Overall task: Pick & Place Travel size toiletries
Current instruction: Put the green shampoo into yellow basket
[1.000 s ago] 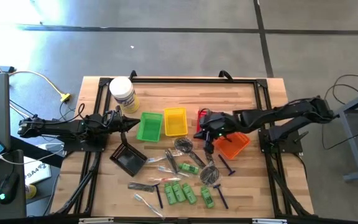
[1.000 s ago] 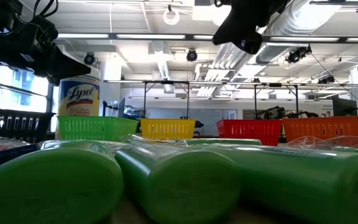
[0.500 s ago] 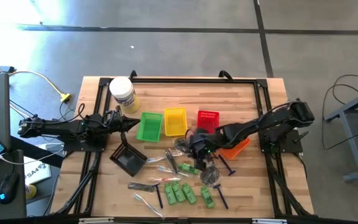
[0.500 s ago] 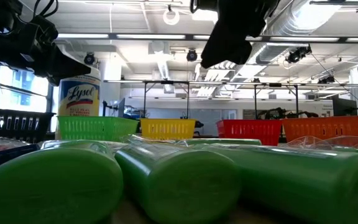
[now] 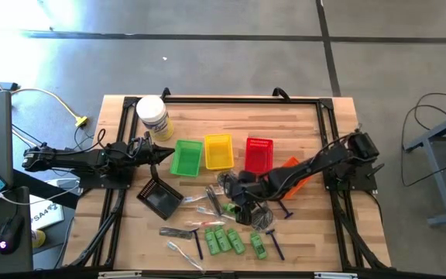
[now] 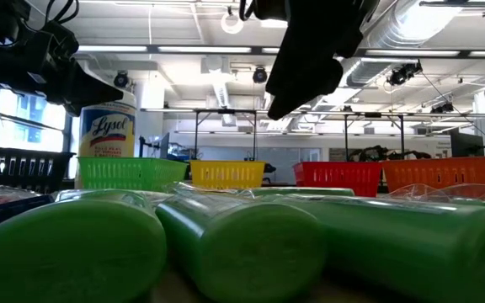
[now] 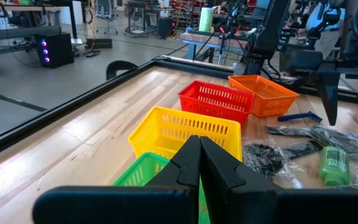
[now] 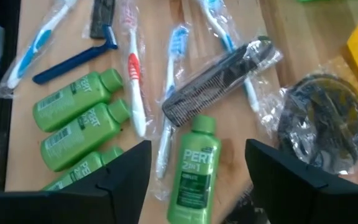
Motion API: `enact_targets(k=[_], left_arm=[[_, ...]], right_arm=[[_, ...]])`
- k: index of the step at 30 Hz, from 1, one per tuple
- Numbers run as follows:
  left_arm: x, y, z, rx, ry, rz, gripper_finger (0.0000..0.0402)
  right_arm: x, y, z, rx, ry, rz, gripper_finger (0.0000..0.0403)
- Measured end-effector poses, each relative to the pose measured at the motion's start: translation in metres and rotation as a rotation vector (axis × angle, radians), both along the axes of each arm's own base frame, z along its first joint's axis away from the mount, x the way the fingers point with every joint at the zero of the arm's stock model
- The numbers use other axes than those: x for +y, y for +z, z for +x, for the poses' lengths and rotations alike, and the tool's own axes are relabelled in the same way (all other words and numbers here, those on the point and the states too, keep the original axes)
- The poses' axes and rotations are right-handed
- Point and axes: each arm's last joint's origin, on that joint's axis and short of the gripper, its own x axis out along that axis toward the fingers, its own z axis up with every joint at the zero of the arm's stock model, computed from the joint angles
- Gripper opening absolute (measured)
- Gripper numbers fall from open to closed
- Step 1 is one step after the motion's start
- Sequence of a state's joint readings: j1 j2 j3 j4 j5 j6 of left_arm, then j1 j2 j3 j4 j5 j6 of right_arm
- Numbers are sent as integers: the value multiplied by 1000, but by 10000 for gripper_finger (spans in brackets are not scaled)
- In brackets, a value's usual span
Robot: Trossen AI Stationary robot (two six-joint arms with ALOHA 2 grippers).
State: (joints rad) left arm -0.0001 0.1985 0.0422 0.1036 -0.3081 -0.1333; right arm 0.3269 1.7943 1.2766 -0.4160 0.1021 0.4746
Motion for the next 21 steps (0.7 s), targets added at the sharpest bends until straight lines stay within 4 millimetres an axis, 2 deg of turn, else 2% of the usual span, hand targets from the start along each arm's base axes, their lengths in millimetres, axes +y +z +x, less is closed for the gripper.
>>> enact_targets(k=[12, 21], left_arm=[[0, 0, 0, 0, 0, 0, 2], [0, 0, 0, -4, 0, 0, 2]], right_arm=[[6, -15, 2, 70, -16, 92, 253], [16, -28, 2, 104, -17, 70, 253]])
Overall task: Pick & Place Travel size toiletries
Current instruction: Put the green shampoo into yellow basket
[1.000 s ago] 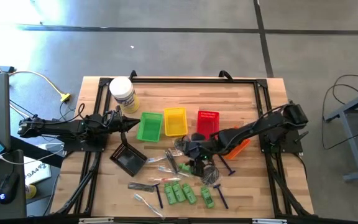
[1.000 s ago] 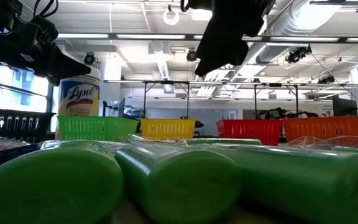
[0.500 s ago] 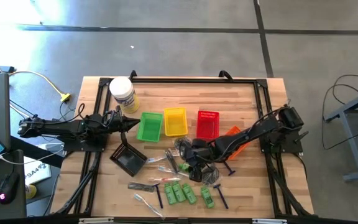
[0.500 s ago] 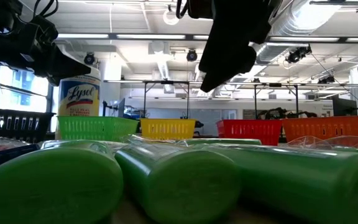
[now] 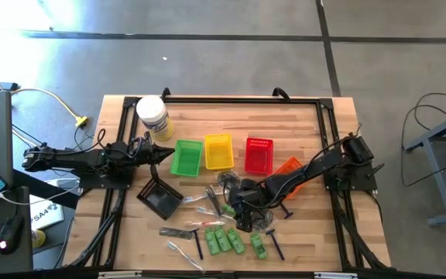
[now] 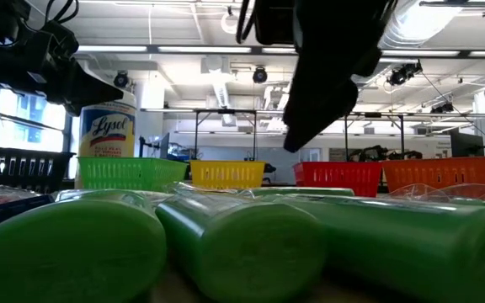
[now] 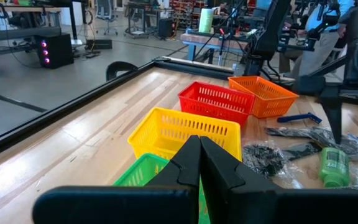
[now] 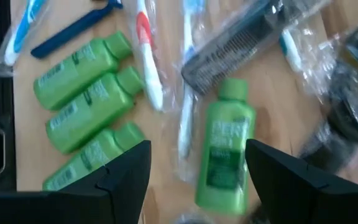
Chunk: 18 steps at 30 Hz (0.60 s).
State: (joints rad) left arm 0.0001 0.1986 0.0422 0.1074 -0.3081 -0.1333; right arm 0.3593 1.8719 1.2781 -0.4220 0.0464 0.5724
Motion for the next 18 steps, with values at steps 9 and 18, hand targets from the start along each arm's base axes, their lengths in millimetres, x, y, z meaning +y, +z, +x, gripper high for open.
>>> enact_targets(k=[9, 18], left_arm=[[0, 0, 0, 2, 0, -3, 2], [0, 0, 0, 2, 0, -3, 2]], right_arm=[[2, -20, 0, 65, -14, -69, 253], [6, -39, 2, 114, 6, -69, 252]])
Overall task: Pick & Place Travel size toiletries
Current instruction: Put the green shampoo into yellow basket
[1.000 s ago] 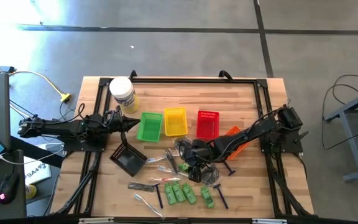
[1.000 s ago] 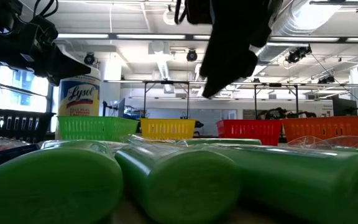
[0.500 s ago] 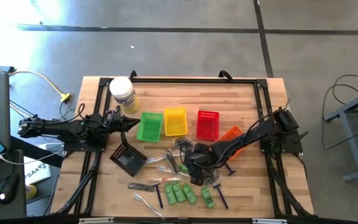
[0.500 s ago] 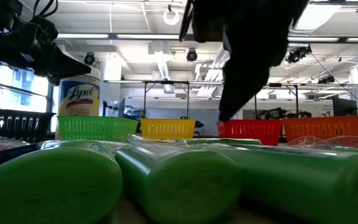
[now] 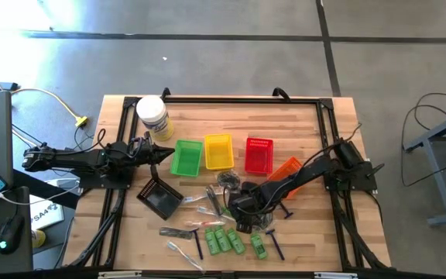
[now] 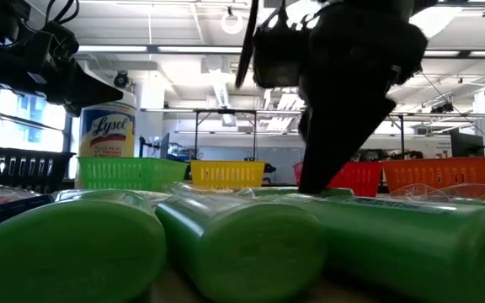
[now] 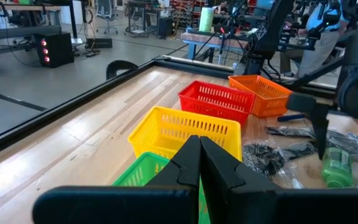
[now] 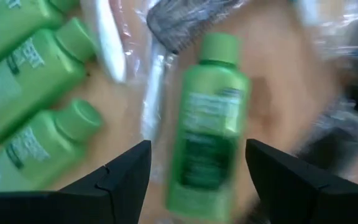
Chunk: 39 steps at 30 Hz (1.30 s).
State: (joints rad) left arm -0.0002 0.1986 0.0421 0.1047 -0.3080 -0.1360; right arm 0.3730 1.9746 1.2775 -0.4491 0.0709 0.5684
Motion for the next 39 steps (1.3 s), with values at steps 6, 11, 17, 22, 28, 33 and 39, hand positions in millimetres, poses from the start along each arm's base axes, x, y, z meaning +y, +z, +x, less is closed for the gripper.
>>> enact_targets(k=[6, 11, 17, 22, 28, 33, 39], left_arm=[[0, 0, 0, 0, 1, 0, 2], [0, 0, 0, 1, 0, 0, 2], [0, 0, 0, 2, 0, 0, 2], [0, 0, 0, 3, 0, 0, 2], [0, 0, 0, 2, 1, 0, 2], [0, 0, 0, 3, 1, 0, 2], [0, 0, 0, 4, 1, 0, 2]], right_arm=[[0, -6, -2, 33, 36, -25, 252], [0, -11, -1, 40, 70, -35, 252], [-1, -8, -1, 28, 59, -42, 205], [-4, 4, -1, -3, 61, -33, 132], [-6, 11, -1, -27, 53, -27, 129], [-7, 28, 0, -112, 66, -36, 157], [-7, 75, -2, -333, 232, -45, 129]])
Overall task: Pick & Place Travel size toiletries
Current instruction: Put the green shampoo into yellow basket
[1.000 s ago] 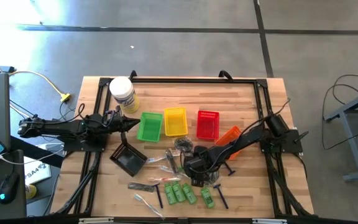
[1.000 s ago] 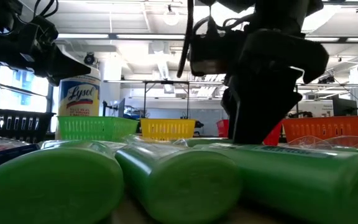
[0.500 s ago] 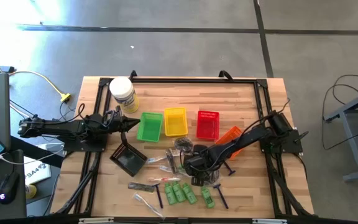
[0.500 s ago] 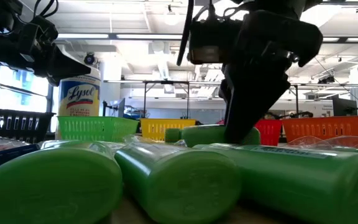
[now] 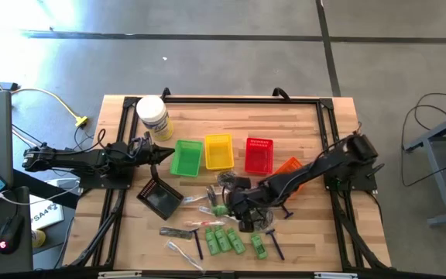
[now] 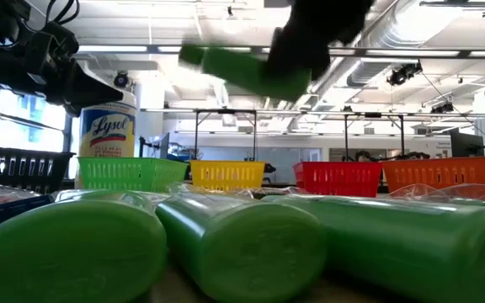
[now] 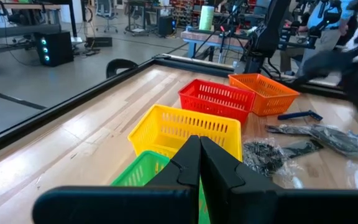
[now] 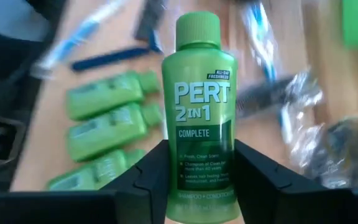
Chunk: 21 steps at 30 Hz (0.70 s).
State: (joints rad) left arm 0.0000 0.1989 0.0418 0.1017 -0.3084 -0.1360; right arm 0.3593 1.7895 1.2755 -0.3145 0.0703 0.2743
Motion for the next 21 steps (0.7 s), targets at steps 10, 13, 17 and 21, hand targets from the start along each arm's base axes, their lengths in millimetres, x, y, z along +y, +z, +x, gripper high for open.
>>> enact_targets(k=[10, 13, 17, 21], left_arm=[[0, 0, 0, 0, 5, 0, 2], [0, 0, 0, 0, 8, 0, 2], [0, 0, 0, 1, 8, 0, 2], [0, 0, 0, 0, 8, 0, 2]], right_arm=[[-37, 90, -23, -337, 78, -12, 146], [-53, 115, -36, -417, 94, -18, 143], [-73, 142, -52, -521, 140, 19, 143], [-88, 165, -71, -612, 183, 37, 146]])
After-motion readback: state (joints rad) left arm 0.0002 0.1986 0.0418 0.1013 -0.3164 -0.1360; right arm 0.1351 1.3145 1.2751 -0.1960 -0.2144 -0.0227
